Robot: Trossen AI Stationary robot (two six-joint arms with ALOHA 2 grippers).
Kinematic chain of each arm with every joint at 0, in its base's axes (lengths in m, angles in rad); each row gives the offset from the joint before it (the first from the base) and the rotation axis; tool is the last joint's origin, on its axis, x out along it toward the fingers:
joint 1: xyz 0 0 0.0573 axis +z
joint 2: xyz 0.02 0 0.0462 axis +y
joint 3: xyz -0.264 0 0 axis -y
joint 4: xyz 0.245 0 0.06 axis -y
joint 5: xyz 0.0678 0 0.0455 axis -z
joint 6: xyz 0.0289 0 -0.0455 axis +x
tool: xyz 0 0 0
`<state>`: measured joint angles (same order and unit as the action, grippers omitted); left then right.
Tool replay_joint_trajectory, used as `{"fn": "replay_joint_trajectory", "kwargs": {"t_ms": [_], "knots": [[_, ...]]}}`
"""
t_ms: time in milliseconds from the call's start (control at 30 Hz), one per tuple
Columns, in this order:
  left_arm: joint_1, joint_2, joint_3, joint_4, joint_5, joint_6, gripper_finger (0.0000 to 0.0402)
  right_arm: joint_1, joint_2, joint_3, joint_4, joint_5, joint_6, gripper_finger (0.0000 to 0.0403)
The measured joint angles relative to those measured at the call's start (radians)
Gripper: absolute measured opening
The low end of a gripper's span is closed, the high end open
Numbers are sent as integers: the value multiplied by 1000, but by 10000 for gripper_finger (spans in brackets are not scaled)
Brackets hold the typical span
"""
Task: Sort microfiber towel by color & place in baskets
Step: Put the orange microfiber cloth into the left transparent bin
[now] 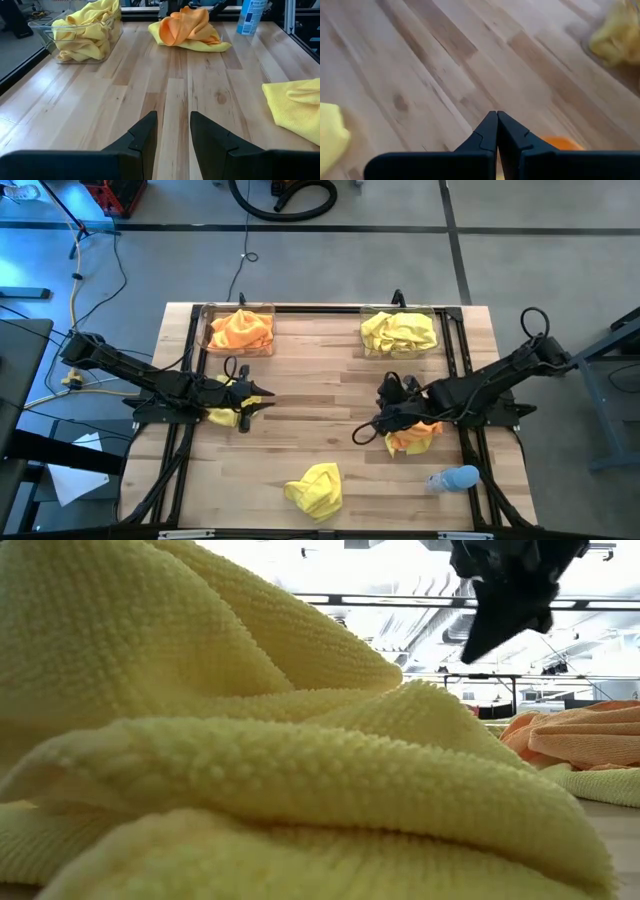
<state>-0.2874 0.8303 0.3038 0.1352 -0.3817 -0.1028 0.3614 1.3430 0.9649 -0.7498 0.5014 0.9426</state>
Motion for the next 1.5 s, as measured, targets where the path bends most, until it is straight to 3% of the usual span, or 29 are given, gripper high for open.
{"fn": "replay_joint_trajectory", "kwargs": {"t_ms": [200,433,633,833,1033,1267,1500], "knots": [[0,0,0,0,0,-15,106,2,0,0,-188,-83,189,21],[0,0,0,-1,0,-17,106,6,0,0,-339,-162,304,119],[0,0,0,-1,0,-18,106,6,17,0,-352,-265,318,192],[0,0,0,-3,0,-19,106,6,145,0,-404,-320,305,217],[0,1,0,-3,0,-27,106,6,281,0,-355,-429,171,189],[0,1,0,-3,0,-27,106,6,304,0,-347,-431,122,21],[0,0,0,-4,1,-27,106,38,162,35,-435,-321,206,16]]}}
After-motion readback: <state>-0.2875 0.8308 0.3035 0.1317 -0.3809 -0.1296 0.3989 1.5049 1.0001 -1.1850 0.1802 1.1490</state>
